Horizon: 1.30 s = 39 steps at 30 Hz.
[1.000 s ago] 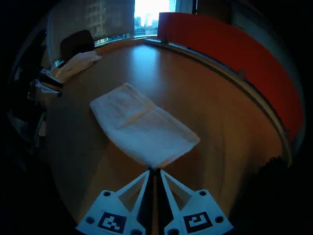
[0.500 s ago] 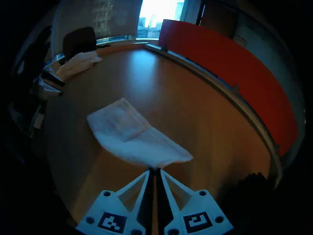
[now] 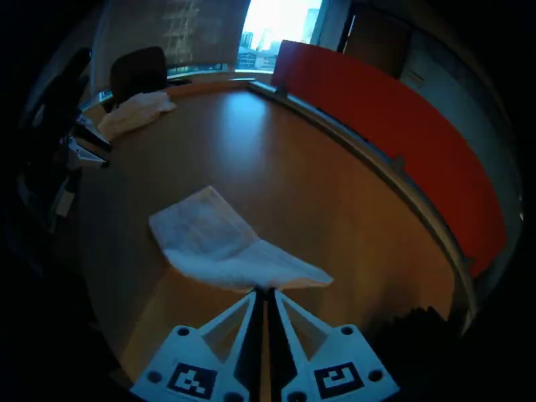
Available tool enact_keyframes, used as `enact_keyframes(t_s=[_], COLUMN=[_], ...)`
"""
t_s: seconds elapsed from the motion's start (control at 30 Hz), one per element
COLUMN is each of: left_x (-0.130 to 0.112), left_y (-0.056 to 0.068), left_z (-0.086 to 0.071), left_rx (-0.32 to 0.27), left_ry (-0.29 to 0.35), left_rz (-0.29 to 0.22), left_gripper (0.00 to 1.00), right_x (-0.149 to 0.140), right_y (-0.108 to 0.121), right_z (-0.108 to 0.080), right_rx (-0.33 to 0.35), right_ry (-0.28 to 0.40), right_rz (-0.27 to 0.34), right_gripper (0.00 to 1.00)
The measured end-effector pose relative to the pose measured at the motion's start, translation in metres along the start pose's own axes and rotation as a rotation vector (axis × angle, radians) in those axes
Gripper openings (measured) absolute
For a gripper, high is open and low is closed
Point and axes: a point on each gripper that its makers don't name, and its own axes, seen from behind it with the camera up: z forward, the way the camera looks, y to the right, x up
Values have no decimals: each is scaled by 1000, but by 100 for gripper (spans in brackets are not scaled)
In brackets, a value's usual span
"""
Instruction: Fold towel
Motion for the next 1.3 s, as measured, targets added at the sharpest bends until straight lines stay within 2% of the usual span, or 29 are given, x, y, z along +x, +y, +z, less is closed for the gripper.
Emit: enact_keyframes(t_s=[0.33,0.73,0.87,1.07,1.3], left_x=[0,-6,-8,-16,-28], left_y=[-6,-18,-25,-39,-48], left_z=[-9,-26,-33,-47,-56], left_rx=[10,32,47,81,103], left_ry=[16,28,34,37,33], left_rz=[-18,-50,-60,-75,-105], left_gripper=[75,75,75,75,75], right_x=[35,65,73,71,57], right_y=[-27,-73,-95,-129,-147], right_z=[16,41,53,76,101], right_rx=[65,160,208,271,308], right_ry=[39,61,60,42,-7], right_rz=[-42,-88,-89,-101,-69], right_gripper=[3,3,3,3,3])
